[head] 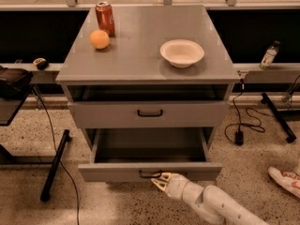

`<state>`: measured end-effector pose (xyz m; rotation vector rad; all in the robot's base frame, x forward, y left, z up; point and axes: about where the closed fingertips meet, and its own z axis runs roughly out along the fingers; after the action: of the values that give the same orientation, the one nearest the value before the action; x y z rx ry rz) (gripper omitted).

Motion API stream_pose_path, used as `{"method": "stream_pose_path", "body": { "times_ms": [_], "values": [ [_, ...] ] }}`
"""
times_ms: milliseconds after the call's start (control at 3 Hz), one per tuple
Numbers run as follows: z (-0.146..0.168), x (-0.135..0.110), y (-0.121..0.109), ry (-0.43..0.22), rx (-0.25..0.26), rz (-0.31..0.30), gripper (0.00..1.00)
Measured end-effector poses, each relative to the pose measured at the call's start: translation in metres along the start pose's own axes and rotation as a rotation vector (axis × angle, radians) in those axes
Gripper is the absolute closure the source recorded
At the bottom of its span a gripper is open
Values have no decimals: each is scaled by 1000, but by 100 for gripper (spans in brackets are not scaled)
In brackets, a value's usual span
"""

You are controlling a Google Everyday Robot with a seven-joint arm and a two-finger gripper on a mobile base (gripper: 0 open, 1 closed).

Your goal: Close middle drawer

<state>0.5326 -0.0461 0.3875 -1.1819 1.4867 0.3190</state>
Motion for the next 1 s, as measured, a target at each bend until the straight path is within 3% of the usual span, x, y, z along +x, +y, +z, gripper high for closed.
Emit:
{"method": "stream_pose_path", "body": {
  "times_ms": [333, 667, 1000],
  "values": [
    [7, 2, -13, 1, 13, 2, 100],
    [31, 6, -55, 6, 45, 7, 100],
    [36, 5, -60, 1, 47, 9, 100]
  ]
}}
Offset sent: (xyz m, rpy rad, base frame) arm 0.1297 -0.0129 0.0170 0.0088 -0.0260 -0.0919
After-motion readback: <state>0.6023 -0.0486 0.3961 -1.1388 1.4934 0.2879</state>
